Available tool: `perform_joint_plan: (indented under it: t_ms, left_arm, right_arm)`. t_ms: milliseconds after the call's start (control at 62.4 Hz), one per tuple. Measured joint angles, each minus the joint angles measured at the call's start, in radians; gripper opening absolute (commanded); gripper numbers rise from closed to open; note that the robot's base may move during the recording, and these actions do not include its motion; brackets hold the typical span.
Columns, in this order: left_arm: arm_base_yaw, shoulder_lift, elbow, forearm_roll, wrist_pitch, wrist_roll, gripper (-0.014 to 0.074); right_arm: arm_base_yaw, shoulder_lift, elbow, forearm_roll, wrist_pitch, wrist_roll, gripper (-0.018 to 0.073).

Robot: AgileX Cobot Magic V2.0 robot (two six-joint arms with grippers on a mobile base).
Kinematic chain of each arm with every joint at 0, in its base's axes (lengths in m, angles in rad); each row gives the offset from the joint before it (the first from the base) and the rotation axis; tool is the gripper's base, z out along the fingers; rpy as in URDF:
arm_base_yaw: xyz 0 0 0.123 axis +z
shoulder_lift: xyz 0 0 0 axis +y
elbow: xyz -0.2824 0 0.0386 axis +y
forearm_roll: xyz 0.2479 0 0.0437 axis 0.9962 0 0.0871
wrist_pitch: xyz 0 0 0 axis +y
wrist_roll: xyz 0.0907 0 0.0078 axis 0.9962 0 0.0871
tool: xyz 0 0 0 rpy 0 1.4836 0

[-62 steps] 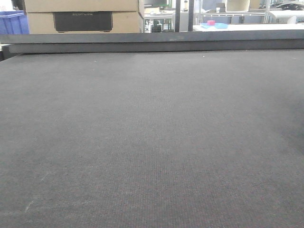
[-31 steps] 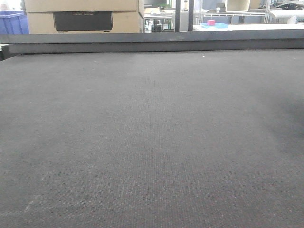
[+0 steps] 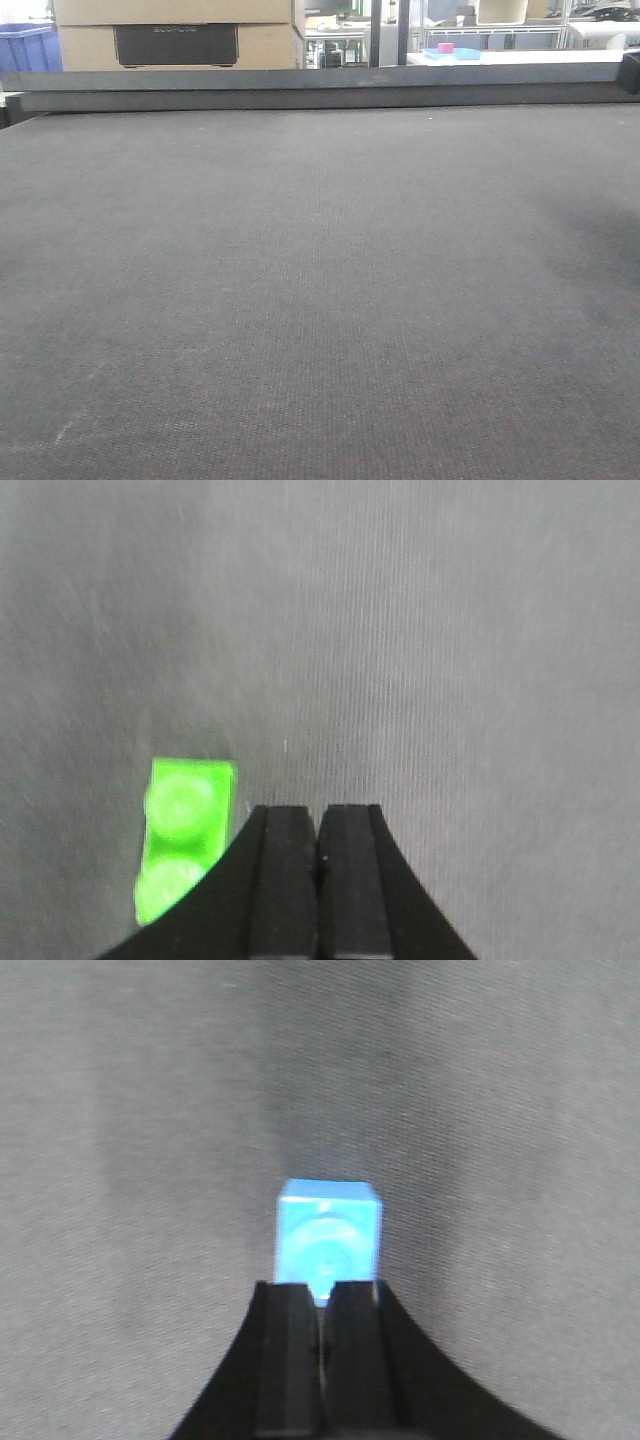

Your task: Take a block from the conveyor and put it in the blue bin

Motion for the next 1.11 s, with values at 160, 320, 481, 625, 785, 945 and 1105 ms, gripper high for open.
perform_joint_plan:
  t_ms: [160,320,481,625,785,945,1105]
  left_arm:
    - [0.0,0.0,0.04,0.0,-0.002,0.0,-0.0111]
    - [0.0,0.0,0.049,0.0,-0.004,0.0,-0.0111]
    - [0.0,0.0,0.05,-0.002,-0.002,0.0,-0.0111]
    - [0.0,0.0,0.05,-0.002,-0.002,0.0,-0.0111]
    - [0.0,0.0,0.05,-0.002,0.0,0.0,-0.0111]
    - [0.0,0.0,0.048,-0.002,0.026,0.0,-0.0111]
    - [0.004,0.0,-0.012,0.002,0.132,0.0,-0.0111]
  right_arm:
    - [-0.007,0.028,0.0,-0.002,-0.001,0.002,0.0436]
    - [-0.007,0.089,0.0,0.009,-0.027,0.002,0.0369]
    - [-0.007,0.158,0.0,0.011,-0.036,0.002,0.03]
    - [-0.007,0.196,0.0,0.011,-0.045,0.002,0.0286]
    - [-0.007,0.212,0.0,0.011,-0.058,0.002,0.0158]
    - [-0.007,0.212,0.0,0.012,-0.058,0.002,-0.0167]
    - [-0.007,0.212,0.0,0.012,-0.058,0.002,-0.0167]
